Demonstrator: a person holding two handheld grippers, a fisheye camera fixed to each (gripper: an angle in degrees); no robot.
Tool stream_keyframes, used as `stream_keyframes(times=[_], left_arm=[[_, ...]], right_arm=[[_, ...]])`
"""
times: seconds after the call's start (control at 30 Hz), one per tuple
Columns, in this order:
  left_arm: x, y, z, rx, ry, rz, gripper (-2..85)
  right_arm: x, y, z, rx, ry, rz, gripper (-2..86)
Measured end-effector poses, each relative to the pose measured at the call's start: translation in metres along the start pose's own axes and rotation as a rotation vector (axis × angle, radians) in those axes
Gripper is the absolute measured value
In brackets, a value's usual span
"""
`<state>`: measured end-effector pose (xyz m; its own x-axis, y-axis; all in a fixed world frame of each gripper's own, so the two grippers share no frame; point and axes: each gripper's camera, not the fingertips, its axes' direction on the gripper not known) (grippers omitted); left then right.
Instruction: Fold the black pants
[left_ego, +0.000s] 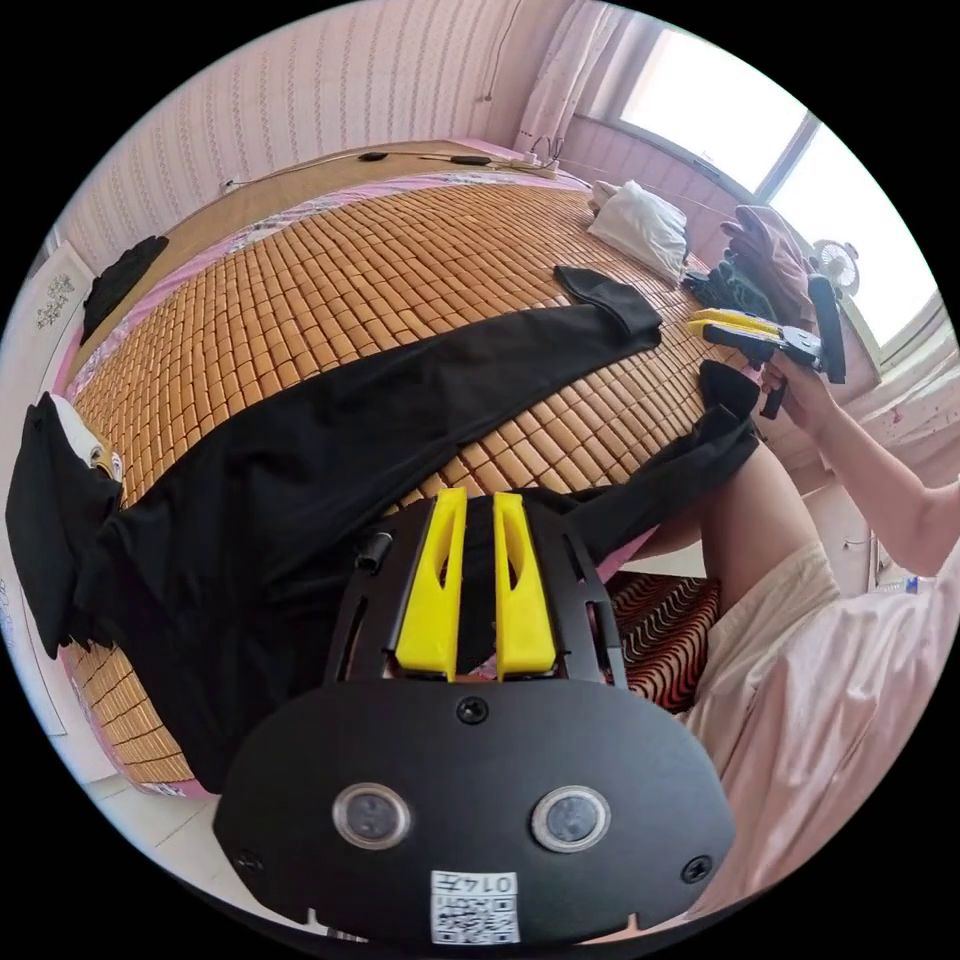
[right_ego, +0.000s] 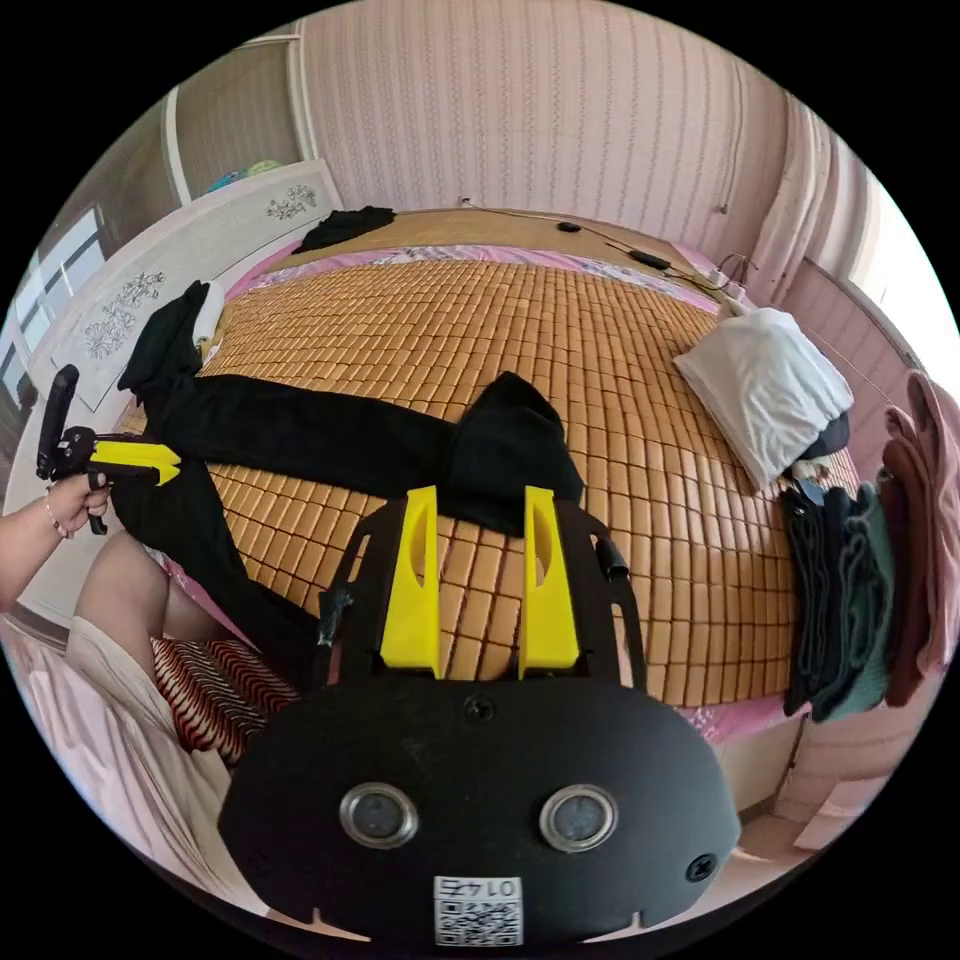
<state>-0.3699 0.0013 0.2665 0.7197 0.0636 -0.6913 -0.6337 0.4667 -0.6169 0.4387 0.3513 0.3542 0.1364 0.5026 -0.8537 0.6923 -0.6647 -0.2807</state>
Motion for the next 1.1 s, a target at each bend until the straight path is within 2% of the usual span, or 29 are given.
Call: stream_keyframes(times=[0.07, 0.17, 0.33, 0.4, 0.5, 0.57, 0.7, 0.83, 0.93, 1.1], left_arm=[[-0.009, -0.017, 0.008, -0.012, -0.035, -0.042, 6.3], [-0.015, -0.036, 0.023, -0.043, -0.052, -0.080, 7.0], [-0.016, -0.054, 0.054, -0.169, -0.090, -0.070, 6.2], [-0.014, -0.056, 0.058, -0.167, -0.130, -0.064, 4.9], [-0.016, -0.060, 0.058, -0.164, -0.093, -0.079, 0.4], [-0.016, -0.060, 0.055, -0.139, -0.097, -0.095, -0.6], [-0.008, -0.055, 0.047, -0.076, -0.088, -0.041, -0.9], [-0.001, -0.048, 0.043, -0.077, -0.053, 0.014, -0.9], [0.003, -0.046, 0.045, -0.106, -0.035, 0.041, -0.7], [0.010, -0.054, 0.034, -0.125, -0.063, 0.090, -0.3]], right_arm=[[-0.013, -0.035, 0.032, -0.070, -0.006, -0.068, 13.2], [-0.008, -0.052, 0.071, -0.191, 0.049, -0.056, 10.4], [0.022, -0.073, 0.055, -0.193, -0.013, -0.048, 3.7], [0.038, -0.085, 0.032, -0.123, -0.053, -0.017, 3.0], [0.075, -0.103, -0.023, 0.082, -0.220, 0.136, 2.3], [0.107, -0.096, -0.075, 0.328, -0.337, 0.284, 2.1], [0.146, -0.053, -0.113, 0.491, -0.304, 0.459, 1.9], [0.184, 0.007, -0.082, 0.288, -0.116, 0.666, 2.0], [0.206, 0.033, -0.038, 0.026, -0.129, 0.764, 1.9], [0.205, 0.035, -0.036, -0.023, -0.013, 0.747, 1.2]])
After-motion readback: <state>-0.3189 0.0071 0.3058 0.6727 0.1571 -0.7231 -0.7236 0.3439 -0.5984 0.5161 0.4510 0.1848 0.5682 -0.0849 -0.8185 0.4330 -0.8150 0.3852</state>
